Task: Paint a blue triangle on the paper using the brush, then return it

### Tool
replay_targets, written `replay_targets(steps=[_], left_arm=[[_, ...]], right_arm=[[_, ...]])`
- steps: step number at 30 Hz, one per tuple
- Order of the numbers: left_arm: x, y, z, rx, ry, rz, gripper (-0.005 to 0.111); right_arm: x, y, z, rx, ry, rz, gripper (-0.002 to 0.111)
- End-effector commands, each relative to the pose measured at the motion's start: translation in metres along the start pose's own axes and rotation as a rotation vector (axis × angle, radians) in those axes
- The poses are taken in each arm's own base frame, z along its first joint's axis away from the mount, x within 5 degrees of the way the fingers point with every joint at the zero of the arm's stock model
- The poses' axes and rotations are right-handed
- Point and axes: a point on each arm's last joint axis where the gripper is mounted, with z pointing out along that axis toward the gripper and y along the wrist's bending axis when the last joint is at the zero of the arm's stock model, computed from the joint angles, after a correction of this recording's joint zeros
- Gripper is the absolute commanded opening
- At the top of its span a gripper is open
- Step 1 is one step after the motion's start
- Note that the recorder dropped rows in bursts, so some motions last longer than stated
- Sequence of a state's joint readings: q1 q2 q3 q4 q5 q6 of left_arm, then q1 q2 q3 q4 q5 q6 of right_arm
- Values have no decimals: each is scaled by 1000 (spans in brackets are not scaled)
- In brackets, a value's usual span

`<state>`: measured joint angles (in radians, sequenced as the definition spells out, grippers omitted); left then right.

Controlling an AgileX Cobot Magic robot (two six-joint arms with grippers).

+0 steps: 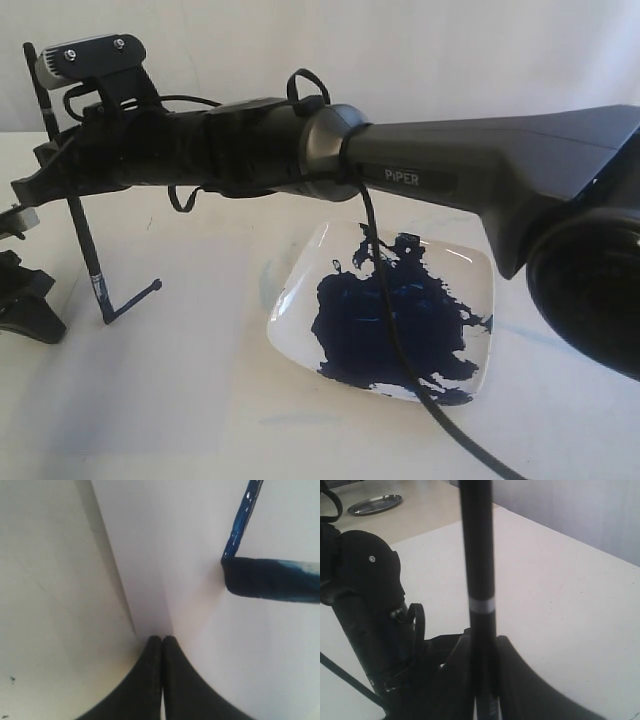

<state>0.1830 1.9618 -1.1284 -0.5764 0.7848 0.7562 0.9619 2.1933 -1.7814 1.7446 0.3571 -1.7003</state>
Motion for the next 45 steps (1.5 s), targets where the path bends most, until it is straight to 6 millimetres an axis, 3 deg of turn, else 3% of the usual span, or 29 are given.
replay_targets(steps=[1,11,27,45], left_arm=[[1,0,1,22,11,-3,0],[1,0,1,22,11,-3,0],[-1,-1,-2,4,-6,2,0],[-2,-2,-6,-16,-29,9,0]], right_arm=[[1,2,1,-5,1,1,0],[-14,3,-7,18,-26,-11,0],[-19,4,-10,20,-36,-11,0],[-9,4,-8,14,-10,-2,0]])
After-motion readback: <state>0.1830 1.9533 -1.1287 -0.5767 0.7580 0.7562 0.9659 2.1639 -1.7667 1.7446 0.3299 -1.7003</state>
